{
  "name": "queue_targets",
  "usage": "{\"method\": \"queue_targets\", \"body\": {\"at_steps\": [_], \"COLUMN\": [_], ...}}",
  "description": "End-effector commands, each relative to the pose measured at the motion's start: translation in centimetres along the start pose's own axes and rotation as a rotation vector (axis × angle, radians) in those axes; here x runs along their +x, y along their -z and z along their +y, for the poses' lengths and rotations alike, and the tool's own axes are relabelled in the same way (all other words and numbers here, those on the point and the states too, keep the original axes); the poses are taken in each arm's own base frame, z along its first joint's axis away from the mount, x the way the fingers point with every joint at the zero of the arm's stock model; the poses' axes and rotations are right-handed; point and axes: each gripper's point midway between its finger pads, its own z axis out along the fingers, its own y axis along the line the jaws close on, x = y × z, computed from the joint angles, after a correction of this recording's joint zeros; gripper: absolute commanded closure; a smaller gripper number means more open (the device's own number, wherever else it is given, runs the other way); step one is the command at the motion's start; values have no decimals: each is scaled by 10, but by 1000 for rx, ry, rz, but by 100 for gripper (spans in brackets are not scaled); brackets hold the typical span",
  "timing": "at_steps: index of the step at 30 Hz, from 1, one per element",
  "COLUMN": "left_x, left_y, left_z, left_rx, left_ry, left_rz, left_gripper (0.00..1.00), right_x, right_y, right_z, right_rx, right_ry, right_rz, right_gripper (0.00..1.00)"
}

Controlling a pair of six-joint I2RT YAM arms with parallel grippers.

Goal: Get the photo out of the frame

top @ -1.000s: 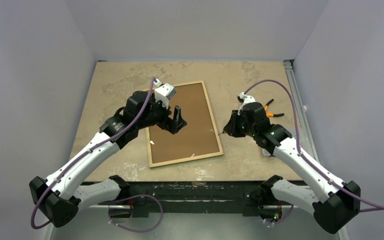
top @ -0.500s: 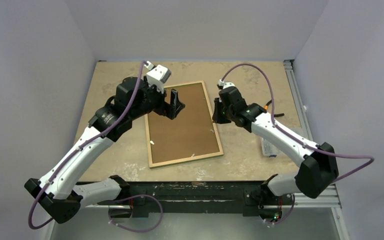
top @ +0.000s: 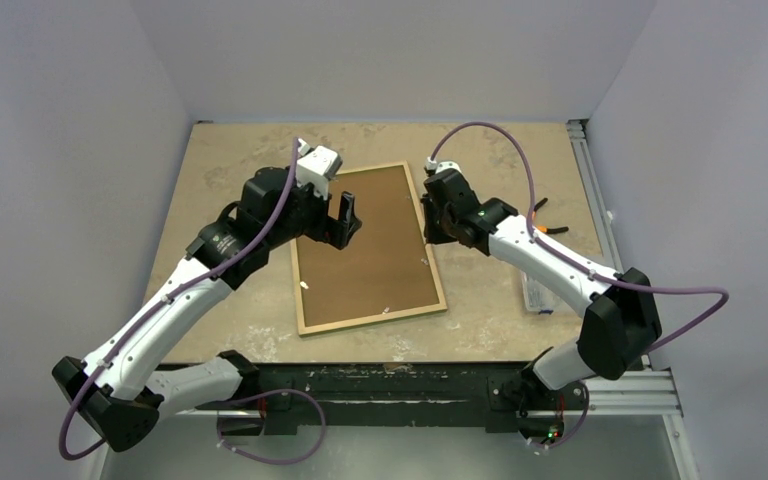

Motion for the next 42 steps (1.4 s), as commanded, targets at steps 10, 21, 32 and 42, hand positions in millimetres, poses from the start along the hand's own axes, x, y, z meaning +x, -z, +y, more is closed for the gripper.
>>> {"method": "queue_targets", "body": {"at_steps": [10,21,32,42], "left_x": [-15,-14,-11,-9], "left_y": [6,5,1,-2], "left_z": [3,4,4,3], "left_rx": [-17,-18,-19,-13], "left_ry": [2,-2,-3,-1], "left_rz": [-58,-53,-41,-31], "left_gripper": [13,12,12,12], "right_x": [-4,6,6,12], "right_y": [-11,-26,-31,-35], "right_z": [6,8,7,3], "right_rx": [27,103,116,128], "right_ry": [84,137,145,155], "right_rz": [4,28,25,32], "right_gripper": [100,100,100,100]}}
